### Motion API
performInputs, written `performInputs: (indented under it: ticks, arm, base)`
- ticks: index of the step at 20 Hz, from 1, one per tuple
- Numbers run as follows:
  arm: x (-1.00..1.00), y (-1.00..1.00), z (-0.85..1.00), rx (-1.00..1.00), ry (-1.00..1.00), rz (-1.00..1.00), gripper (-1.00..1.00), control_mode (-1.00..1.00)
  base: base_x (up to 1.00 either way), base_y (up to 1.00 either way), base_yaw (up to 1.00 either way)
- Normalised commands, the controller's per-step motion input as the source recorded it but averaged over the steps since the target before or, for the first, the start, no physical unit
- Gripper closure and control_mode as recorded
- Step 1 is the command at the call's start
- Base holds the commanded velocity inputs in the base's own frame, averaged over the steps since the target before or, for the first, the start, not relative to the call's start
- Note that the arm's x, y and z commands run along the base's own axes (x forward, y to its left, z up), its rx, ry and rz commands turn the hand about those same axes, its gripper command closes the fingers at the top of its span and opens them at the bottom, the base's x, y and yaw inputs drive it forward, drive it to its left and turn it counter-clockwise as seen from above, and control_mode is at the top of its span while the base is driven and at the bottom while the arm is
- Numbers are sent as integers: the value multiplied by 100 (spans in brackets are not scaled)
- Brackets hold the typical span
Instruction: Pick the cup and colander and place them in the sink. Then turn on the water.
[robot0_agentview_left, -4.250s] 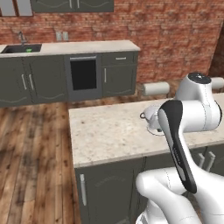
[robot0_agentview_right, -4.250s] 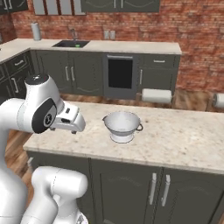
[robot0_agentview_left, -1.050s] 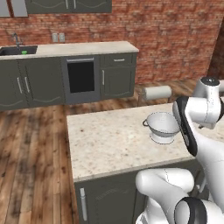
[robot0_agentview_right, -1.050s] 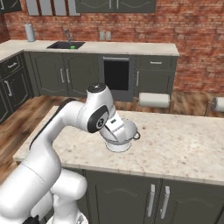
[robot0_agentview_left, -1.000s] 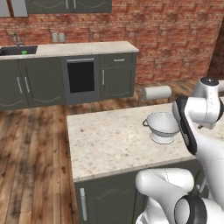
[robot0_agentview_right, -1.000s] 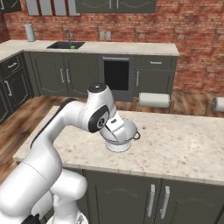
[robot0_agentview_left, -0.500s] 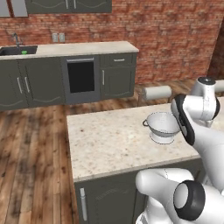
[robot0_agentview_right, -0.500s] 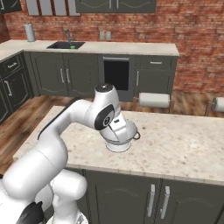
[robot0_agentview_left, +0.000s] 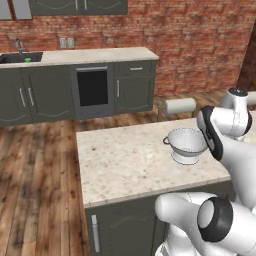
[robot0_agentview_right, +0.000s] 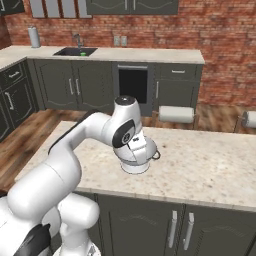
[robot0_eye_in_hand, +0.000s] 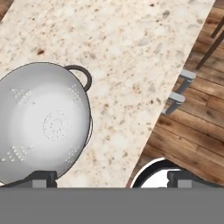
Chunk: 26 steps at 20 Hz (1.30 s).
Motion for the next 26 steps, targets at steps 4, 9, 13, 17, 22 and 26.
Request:
performInputs:
  ticks: [4,9,13,17,22,26]
  arm:
    - [10,0,-13,0,0,-2,-100,-100]
    - [18,0,-24,0,0,0,-100,-100]
    - [18,0,-19,0,0,0,-100,-100]
    - [19,0,-14,0,0,0,-100,-100]
    - [24,-1,-6,0,0,0,-100,-100]
    - [27,-5,-6,0,0,0,-100,-100]
  base:
    - [0,0,0]
    - [0,0,0]
    - [0,0,0]
    - [0,0,0]
    - [0,0,0]
    - [0,0,0]
